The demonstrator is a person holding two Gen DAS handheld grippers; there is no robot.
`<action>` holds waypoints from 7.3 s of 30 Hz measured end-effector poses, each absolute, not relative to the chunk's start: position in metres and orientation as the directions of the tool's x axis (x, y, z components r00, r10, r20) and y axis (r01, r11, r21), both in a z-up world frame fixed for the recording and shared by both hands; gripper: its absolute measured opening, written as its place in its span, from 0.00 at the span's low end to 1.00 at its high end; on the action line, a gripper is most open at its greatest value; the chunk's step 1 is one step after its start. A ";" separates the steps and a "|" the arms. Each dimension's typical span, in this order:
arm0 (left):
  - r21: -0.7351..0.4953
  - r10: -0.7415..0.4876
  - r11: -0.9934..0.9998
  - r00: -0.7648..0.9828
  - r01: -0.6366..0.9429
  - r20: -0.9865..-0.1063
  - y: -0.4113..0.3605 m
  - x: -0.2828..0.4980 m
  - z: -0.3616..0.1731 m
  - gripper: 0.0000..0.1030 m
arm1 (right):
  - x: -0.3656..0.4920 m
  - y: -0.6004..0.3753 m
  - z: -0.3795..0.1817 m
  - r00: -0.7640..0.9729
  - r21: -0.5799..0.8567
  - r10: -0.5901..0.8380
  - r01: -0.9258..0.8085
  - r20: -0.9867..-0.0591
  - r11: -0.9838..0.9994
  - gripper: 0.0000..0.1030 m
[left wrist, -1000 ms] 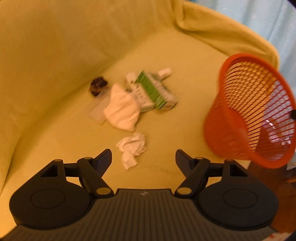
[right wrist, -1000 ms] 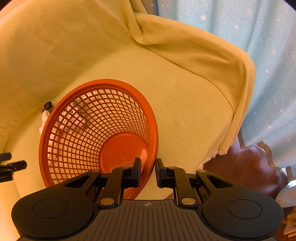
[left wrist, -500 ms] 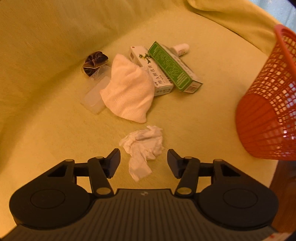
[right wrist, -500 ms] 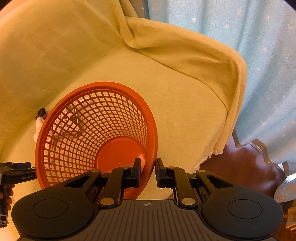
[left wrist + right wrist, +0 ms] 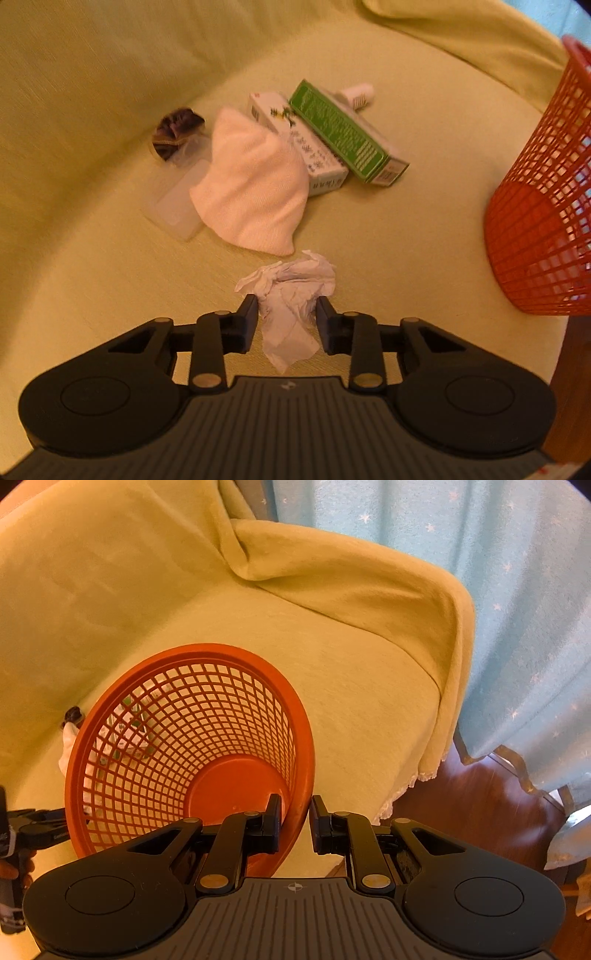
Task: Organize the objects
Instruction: 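Move the left gripper to the crumpled white tissue and grasp it, then carry the tissue over the wastebasket and release it with the left gripper, then move the left gripper to the white towel and grasp it, then carry the white towel over the wastebasket and open the left gripper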
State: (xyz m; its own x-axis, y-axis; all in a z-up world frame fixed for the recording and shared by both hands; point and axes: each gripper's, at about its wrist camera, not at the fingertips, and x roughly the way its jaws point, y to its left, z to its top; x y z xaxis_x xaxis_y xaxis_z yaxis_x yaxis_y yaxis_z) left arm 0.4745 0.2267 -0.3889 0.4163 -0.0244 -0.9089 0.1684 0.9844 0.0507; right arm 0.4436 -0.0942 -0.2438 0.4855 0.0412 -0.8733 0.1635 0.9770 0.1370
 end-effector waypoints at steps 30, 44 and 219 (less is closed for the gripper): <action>-0.094 -0.176 0.980 0.532 0.178 -0.828 0.152 0.449 -0.244 0.27 | 0.479 -0.134 -0.244 0.381 0.230 0.159 0.150 -0.911 0.961 0.16; -0.113 -0.256 0.950 0.520 0.290 -0.815 0.103 0.433 -0.218 0.27 | 0.453 -0.152 -0.252 0.331 0.351 0.260 0.252 -0.907 0.902 0.11; -0.111 -0.262 0.925 0.398 0.364 -0.879 0.051 0.445 -0.234 0.12 | 0.461 -0.151 -0.255 0.386 0.266 0.206 0.108 -0.899 0.958 0.10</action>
